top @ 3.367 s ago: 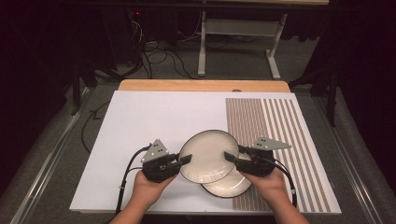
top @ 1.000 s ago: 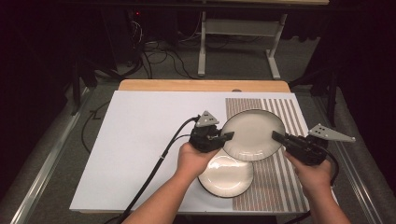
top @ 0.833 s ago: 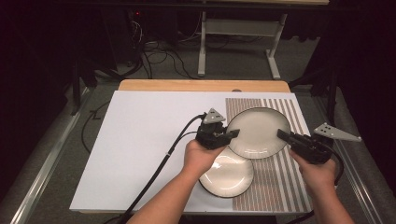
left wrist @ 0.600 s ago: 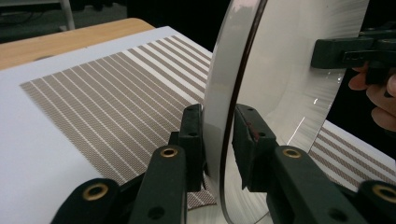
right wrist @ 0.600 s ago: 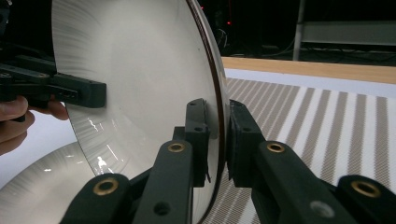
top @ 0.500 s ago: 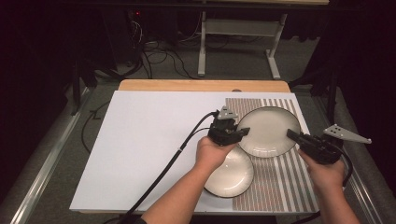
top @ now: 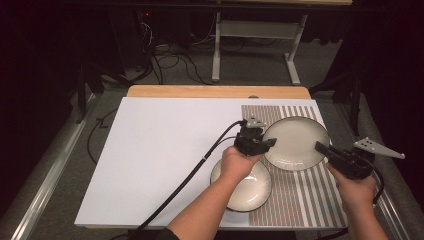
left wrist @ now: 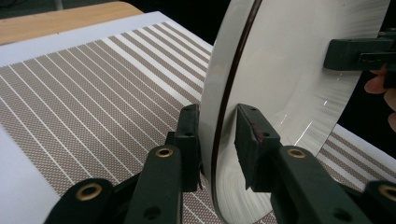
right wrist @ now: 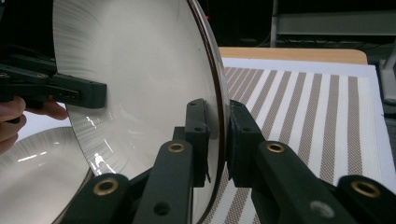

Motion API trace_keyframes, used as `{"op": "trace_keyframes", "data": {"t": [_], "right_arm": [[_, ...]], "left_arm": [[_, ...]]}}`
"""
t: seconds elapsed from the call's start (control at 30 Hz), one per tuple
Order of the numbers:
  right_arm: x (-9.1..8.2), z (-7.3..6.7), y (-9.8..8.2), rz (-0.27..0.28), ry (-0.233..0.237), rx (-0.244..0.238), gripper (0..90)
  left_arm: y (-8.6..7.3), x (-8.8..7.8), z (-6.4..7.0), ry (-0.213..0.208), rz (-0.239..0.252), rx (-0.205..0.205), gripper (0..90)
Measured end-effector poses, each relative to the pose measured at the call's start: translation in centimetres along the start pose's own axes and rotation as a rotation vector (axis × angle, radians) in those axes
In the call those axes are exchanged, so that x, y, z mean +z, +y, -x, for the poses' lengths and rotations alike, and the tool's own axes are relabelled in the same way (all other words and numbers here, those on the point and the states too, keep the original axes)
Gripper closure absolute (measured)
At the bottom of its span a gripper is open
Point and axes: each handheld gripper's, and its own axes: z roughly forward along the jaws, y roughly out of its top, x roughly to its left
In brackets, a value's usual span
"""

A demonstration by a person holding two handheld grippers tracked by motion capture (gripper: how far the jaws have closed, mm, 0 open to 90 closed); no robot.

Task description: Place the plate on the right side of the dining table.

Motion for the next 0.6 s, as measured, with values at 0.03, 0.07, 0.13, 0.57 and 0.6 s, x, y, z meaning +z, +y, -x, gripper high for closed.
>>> {"op": "trace_keyframes", "data": {"t": [0.03,0.07,0.13,0.57,0.6], "right_arm": [[0.0,0.1,-0.1,-0.003,-0.005,0.000,83.2],[-0.1,0.2,-0.2,-0.007,-0.003,-0.001,83.3],[0.0,0.3,-0.5,-0.012,-0.007,0.000,83.3],[0.2,1.0,-2.1,-0.037,-0.025,0.026,83.7],[0.2,1.0,-2.3,-0.038,-0.022,0.027,83.7]], "left_arm": [[-0.1,0.2,0.0,-0.002,-0.003,-0.002,70.9],[-0.2,0.4,0.0,-0.001,-0.009,-0.001,70.8],[-0.3,0.7,0.1,0.001,-0.017,-0.007,70.6],[-1.4,2.4,0.0,0.001,-0.071,-0.037,68.3],[-1.4,2.4,0.0,0.002,-0.072,-0.039,68.2]]}}
